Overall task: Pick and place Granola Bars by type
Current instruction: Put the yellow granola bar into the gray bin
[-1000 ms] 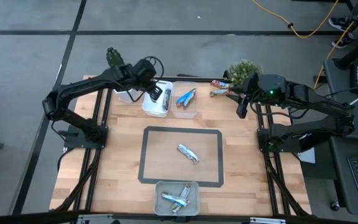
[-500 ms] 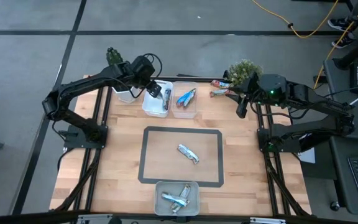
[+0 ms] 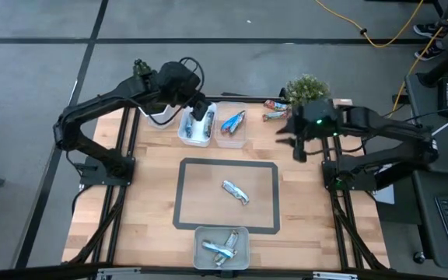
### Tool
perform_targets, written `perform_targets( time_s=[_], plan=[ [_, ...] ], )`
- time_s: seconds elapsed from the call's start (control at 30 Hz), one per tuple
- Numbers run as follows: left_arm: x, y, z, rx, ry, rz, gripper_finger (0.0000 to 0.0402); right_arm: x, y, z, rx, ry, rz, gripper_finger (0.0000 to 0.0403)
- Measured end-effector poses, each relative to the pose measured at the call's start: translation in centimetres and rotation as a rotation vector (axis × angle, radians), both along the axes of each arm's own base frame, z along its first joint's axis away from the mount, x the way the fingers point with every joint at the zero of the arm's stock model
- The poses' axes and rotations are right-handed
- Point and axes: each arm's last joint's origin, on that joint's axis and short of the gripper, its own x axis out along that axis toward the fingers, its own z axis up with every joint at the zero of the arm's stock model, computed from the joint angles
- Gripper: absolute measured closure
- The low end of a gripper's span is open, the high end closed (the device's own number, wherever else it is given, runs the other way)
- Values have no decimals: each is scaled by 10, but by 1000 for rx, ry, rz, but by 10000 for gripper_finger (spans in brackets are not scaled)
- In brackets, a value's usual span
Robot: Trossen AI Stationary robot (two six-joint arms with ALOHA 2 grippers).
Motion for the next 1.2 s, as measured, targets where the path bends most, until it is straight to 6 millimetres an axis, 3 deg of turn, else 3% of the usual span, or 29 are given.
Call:
perform_targets(
  time_s=[0.13, 0.3, 0.5, 0.63, 0.87, 1.2],
  plan=[
    [4, -20, 30, 78, -73, -52, 203, 20, 11, -12, 39, 52, 95, 265],
    [4, -38, 49, 185, -67, -69, 203, 43, 24, -19, 26, 33, 153, 242],
    [4, -48, 48, 179, -46, -81, 203, 67, 35, -33, 61, 53, 156, 205],
    [4, -51, 48, 177, -42, -97, 204, 81, 45, -48, 123, 111, 209, 159],
    [3, -53, 46, 170, -17, -104, 204, 114, 66, -89, 125, 238, 208, 84],
    [-1, -54, 39, 157, 76, -137, 204, 157, 73, -158, 333, 354, -81, 75]
  ],
)
